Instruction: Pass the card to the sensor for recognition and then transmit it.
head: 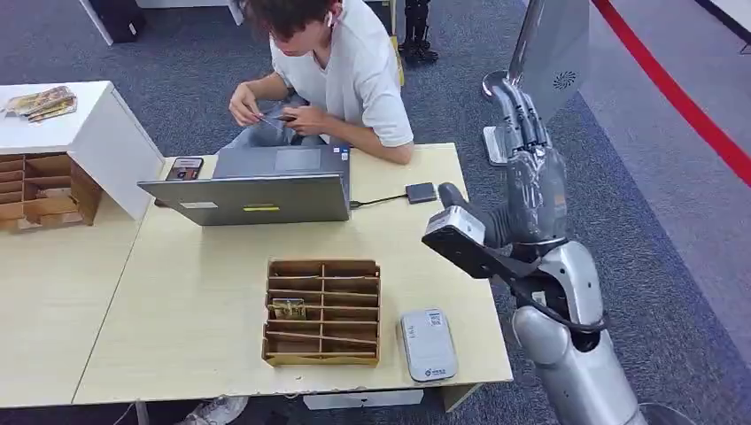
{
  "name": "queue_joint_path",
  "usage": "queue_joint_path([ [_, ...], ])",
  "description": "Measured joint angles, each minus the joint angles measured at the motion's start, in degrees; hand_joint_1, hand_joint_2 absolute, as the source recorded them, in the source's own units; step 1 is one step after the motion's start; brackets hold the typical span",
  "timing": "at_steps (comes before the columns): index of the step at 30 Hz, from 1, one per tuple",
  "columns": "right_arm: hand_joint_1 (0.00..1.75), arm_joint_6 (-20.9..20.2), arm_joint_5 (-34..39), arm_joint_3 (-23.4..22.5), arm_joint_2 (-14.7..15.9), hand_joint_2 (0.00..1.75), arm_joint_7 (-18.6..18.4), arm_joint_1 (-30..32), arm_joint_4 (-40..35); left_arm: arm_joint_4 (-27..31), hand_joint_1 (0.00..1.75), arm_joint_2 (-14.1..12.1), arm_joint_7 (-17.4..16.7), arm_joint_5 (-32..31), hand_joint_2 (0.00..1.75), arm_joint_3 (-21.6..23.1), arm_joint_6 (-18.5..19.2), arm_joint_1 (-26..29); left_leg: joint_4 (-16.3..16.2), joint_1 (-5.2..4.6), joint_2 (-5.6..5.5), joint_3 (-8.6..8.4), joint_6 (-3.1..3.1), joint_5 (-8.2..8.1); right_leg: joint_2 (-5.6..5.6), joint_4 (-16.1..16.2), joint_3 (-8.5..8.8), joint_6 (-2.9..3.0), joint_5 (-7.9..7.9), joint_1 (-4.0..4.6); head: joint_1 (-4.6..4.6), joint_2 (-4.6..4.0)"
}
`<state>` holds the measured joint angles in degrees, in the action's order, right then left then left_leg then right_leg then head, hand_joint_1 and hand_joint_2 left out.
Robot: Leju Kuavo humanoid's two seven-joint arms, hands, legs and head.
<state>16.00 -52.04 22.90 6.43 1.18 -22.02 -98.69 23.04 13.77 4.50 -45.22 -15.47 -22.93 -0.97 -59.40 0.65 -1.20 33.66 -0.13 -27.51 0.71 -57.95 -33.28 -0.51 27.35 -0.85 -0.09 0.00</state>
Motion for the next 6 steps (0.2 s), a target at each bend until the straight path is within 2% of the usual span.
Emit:
queue_joint_path([
  [6, 0.0, 2.9, 3.1, -3.3, 1.6, 0.0, 2.6, 4.2, -3.1, -0.2, 0.0, 0.0, 2.9, 4.5, 0.0, -0.4, -1.3, 0.3, 0.0, -0.01, 0.0, 0.02, 0.02, -0.03, -0.02, 0.0, 0.0, -0.03, 0.02, -0.01, 0.0, 0.0],
])
